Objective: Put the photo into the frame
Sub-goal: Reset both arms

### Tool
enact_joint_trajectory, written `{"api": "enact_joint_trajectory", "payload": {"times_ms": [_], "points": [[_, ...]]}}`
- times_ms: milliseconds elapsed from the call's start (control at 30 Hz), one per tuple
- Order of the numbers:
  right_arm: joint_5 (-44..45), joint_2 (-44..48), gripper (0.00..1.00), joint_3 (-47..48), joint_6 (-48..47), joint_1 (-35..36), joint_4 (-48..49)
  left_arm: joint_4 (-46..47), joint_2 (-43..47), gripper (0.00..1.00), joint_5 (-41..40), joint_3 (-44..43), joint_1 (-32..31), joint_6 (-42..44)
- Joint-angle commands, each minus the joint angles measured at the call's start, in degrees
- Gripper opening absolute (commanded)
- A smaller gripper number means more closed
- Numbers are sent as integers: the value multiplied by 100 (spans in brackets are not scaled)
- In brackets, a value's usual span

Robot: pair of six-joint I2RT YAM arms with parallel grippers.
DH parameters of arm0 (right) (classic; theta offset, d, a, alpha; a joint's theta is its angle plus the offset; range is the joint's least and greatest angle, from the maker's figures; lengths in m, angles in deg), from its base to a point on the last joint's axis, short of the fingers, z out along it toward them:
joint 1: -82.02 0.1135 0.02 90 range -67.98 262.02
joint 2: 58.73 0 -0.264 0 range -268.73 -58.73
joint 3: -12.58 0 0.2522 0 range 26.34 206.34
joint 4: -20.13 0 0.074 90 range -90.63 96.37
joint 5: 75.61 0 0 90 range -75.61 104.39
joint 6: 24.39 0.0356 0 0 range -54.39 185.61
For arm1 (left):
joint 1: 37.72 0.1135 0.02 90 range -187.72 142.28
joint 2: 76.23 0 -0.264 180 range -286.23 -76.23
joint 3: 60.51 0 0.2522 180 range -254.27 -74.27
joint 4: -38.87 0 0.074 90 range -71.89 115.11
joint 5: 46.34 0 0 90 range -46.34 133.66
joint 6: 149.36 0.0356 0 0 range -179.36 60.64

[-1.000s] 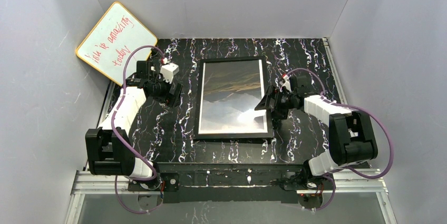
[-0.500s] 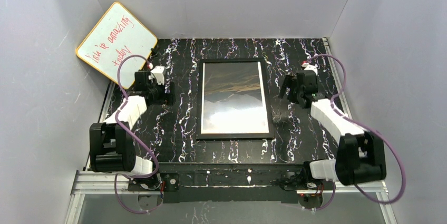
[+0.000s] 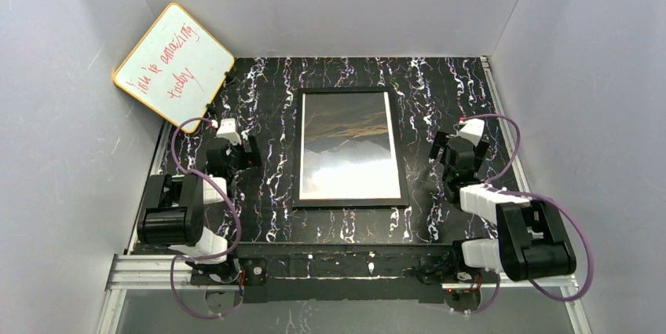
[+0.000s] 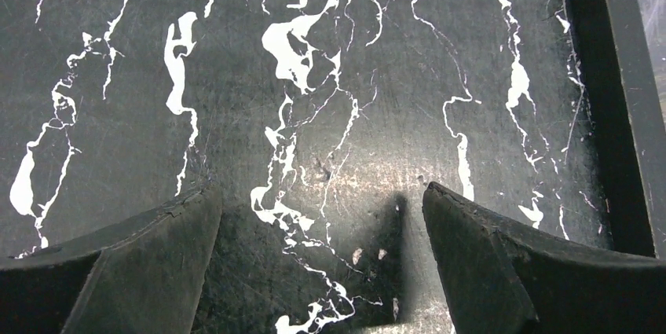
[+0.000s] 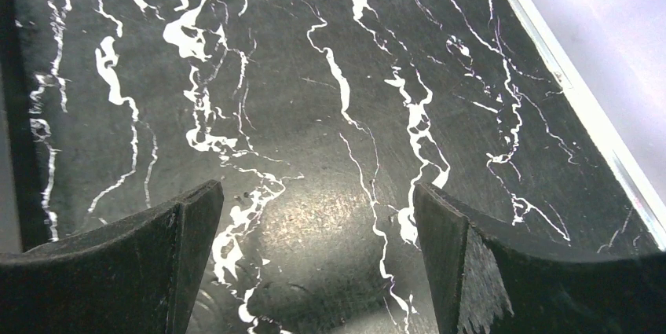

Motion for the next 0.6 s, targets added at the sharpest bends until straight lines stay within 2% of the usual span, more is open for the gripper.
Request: {"api": "enact_joint_trajectory", "payload": {"times_ms": [0,100,267,367,400,467,500,533,567], "points": [[65,-468,99,-225,-333,-118,1879,965,-59,98,-146,255,-73,176],[28,-716,99,-299,-199,-169,2255,1889,62,98,-388,652,-92,375],[183,-1054,99,-512,-48,-170,2963,2459,-284,98,-332,834,-92,488],[-83,-1323,99,-783,-210,-169,3697,4116,-1120,98,57,1237,-92,524],[-361,-1353,99,-779,-300,-170,3699,4058,-1064,98,385,1265,-92,738],[-878,-1702,99,-795,-513,-168,3956,3630,-903,98,227,1202,-410,1030],[-860,-1998,99,-807,-694,-170,4505,3604,-982,98,77,1096,-436,924],[-818,-1978,99,-687,-664,-172,4288,3445,-1034,98,-144,948,-435,802],[-864,-1833,99,-492,-414,-236,3593,2848,-996,98,-367,679,-435,742]]}}
